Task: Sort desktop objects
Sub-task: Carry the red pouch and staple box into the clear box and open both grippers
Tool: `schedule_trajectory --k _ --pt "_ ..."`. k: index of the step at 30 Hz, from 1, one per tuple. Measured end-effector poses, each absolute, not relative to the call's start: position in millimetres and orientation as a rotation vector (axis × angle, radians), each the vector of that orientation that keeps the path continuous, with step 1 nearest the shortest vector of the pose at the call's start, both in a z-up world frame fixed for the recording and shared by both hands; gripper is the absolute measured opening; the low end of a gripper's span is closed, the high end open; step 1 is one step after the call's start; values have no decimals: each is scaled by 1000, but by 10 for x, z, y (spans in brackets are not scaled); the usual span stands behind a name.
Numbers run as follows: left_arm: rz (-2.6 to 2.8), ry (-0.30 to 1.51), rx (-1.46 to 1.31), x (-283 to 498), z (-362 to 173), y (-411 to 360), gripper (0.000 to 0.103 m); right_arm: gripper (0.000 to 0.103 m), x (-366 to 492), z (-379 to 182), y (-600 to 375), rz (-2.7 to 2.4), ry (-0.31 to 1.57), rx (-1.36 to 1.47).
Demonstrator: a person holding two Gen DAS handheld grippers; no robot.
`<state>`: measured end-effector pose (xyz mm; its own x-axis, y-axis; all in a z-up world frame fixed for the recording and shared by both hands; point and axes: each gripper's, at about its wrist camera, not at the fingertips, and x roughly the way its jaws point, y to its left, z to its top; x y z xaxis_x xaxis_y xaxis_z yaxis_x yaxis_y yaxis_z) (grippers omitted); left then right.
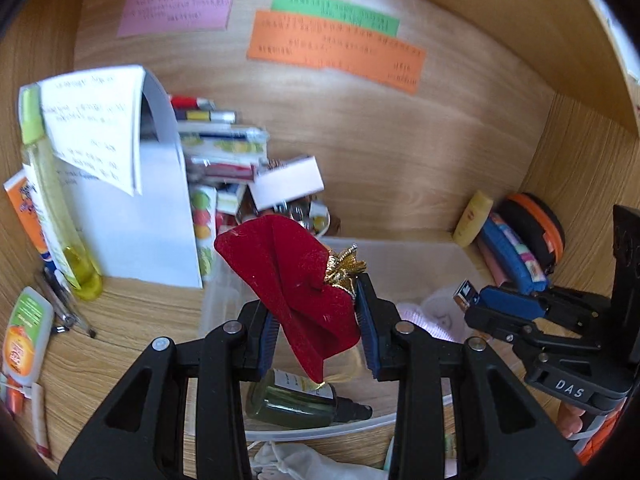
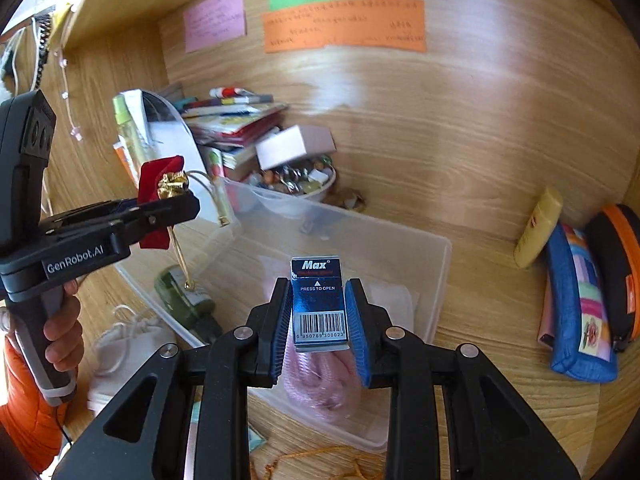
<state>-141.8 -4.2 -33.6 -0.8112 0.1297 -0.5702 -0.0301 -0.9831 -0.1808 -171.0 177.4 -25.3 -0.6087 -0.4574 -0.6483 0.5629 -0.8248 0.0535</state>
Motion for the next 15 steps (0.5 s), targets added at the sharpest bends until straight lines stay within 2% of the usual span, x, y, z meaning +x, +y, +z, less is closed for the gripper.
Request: schedule_trajectory --k 15 --pt "2867 -83 -1003 -1405 -539 219 35 26 -1763 -472 1718 -2364 238 960"
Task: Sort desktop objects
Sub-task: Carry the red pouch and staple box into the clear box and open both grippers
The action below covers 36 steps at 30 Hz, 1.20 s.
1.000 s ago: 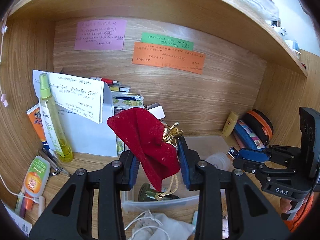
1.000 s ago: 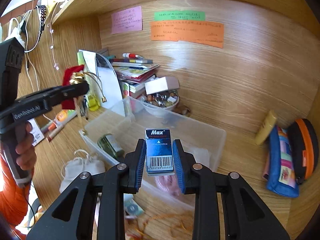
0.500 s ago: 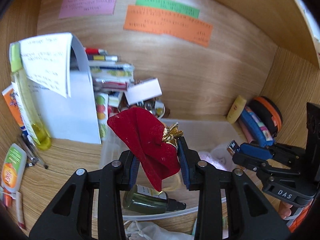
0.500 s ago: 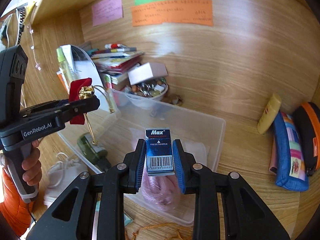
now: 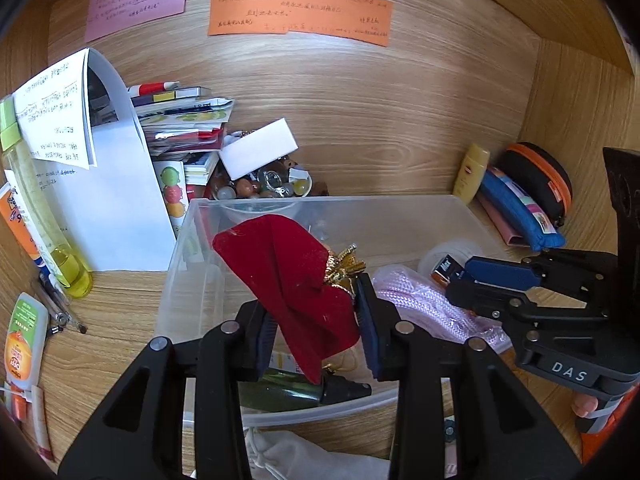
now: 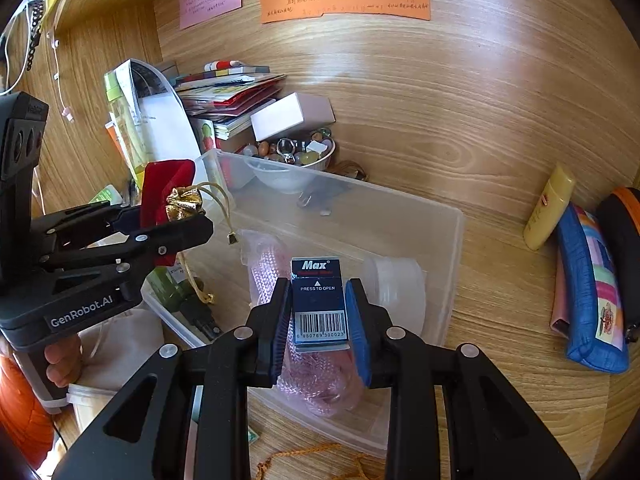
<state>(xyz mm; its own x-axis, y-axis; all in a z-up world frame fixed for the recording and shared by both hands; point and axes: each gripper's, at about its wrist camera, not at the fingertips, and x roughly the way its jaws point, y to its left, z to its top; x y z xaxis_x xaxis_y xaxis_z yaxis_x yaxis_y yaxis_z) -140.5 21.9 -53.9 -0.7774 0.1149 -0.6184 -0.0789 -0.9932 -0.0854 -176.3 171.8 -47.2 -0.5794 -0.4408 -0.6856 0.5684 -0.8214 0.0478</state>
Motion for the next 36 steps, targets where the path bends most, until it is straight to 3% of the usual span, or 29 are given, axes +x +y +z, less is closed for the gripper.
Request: schedule_trajectory --k 7,10,13,15,17,23,29,36 --pt "2802 -111 -1092 -1476 -622 177 36 26 -1727 -493 1664 -2365 271 939" --pt "2759 -140 -1112 -1489 -640 164 45 26 -1704 -510 1628 -2363 294 932" --pt "2737 -173 -1133 -1504 -649 129 46 26 -1692 -528 1597 -2359 303 929" --pt "2735 -190 -1131 -1494 -634 106 47 30 -1680 -534 1594 -2364 309 925" --pt "2745 -195 -1124 -1484 -617 101 53 40 -1677 -540 1589 -2368 311 924" --pt "2764 -200 -1042 -1393 -513 91 74 42 -1683 -542 1596 -2339 279 934" --pt "2799 -233 -971 -1329 -405 17 82 56 -1656 -451 1658 -2362 241 903" --pt "2822 -348 -923 -1241 -316 -199 83 67 -1587 -179 1827 -2371 105 821"
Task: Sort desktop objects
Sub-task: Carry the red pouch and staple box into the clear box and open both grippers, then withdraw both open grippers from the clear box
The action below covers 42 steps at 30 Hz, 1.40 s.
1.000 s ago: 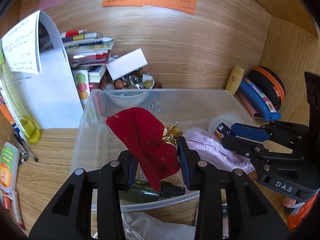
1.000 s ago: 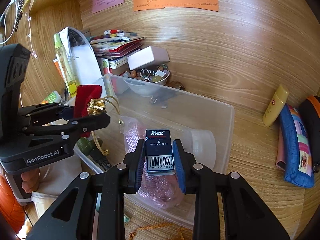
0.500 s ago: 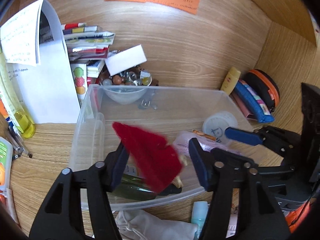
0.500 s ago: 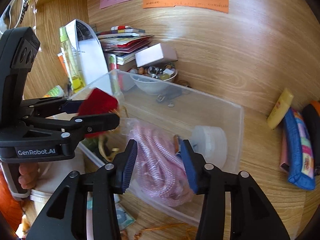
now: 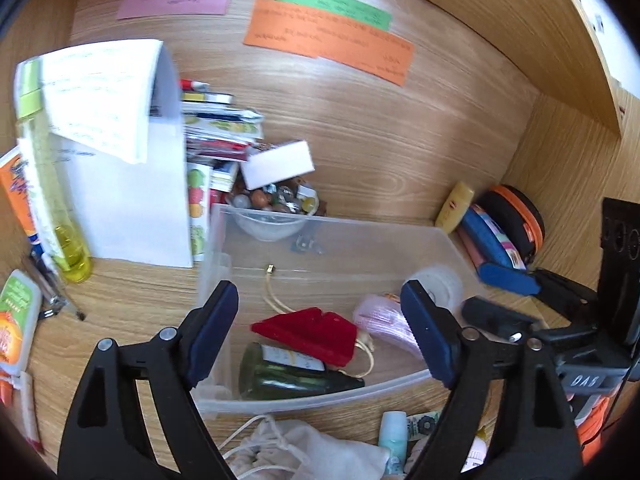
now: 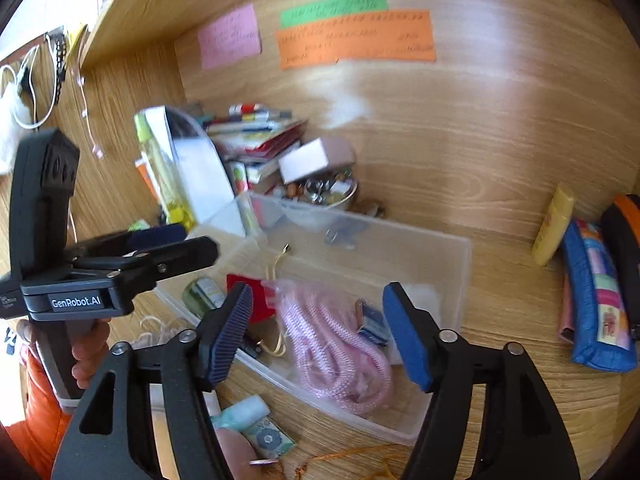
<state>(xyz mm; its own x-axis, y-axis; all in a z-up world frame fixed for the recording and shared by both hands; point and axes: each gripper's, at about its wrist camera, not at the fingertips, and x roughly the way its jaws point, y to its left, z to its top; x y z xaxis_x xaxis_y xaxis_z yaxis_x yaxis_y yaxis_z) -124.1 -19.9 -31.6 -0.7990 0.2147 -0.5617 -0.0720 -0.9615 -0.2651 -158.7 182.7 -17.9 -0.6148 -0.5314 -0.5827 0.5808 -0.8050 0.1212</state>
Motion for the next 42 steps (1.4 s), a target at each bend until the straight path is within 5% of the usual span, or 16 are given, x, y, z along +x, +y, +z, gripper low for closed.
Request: schedule_trajectory --k 13,16,24,42 --pt "3018 -175 -918 -510 -324 -261 84 76 -1139 -129 2055 -2487 228 744" --pt "3024 -113 -899 -306 -336 -160 93 76 -964 -191 2084 -2491 284 732" --pt "3013 51 -883 135 -462 153 96 79 -576 -415 2263 -2506 335 749" --pt "2774 146 -955 324 -875 638 96 82 -368 -855 2313 -2435 392 917"
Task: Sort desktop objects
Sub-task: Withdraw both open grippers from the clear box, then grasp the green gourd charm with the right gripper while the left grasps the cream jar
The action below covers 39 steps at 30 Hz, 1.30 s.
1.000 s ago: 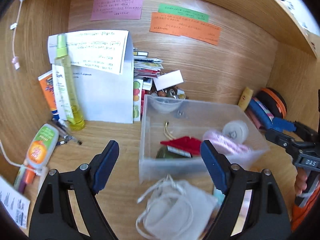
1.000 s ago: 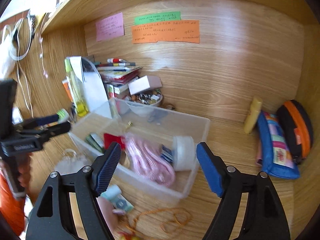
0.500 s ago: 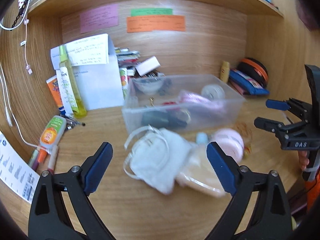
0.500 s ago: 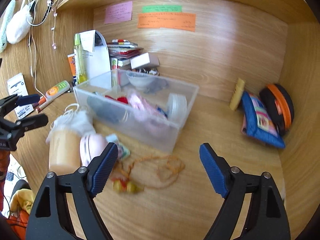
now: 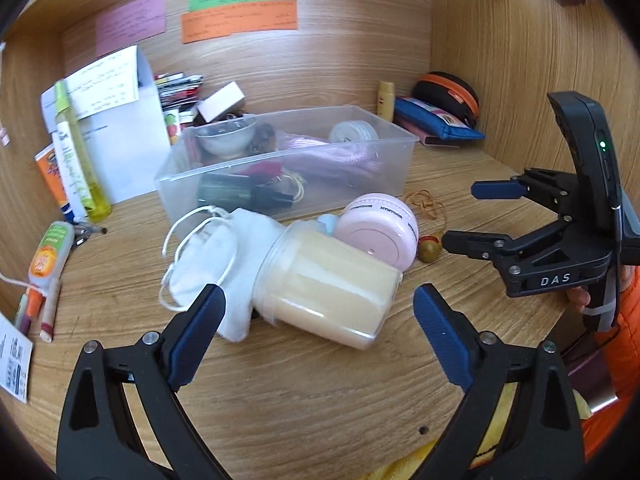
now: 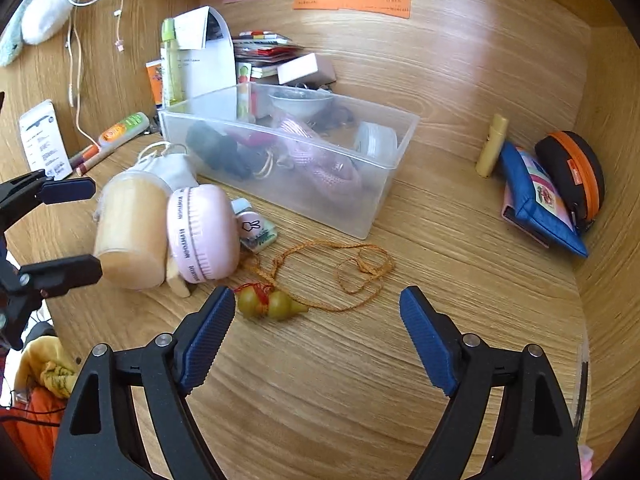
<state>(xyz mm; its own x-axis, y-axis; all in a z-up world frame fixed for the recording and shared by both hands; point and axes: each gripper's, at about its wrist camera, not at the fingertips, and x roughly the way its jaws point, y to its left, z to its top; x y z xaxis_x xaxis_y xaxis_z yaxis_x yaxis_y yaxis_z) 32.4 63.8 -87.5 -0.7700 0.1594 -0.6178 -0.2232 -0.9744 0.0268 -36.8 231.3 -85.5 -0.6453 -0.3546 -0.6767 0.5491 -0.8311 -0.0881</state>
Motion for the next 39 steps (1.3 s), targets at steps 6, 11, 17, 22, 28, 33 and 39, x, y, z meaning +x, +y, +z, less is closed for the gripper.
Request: schedule_trajectory --k 6,11,17,22,28,33,39 --pt "2716 138 -1019 161 -961 666 96 80 -369 -841 2300 -2378 371 917" --pt "2721 157 -994 114 -983 719 96 66 -441 -921 2198 -2314 408 997" --pt "2727 175 -975 57 -973 755 95 53 -533 -1010 2076 -2244 446 1069" --pt "2755 157 -965 90 -981 718 85 39 -564 -1023 2055 -2225 414 1063" --pt "2768 87 -979 189 -978 663 85 39 -546 -998 2106 -2249 395 1045" --pt "2778 52 -983 231 -969 630 84 39 -619 -950 2227 -2282 324 1046" --pt "2810 -46 -963 243 -855 542 77 39 -658 -740 2402 -2324 234 989"
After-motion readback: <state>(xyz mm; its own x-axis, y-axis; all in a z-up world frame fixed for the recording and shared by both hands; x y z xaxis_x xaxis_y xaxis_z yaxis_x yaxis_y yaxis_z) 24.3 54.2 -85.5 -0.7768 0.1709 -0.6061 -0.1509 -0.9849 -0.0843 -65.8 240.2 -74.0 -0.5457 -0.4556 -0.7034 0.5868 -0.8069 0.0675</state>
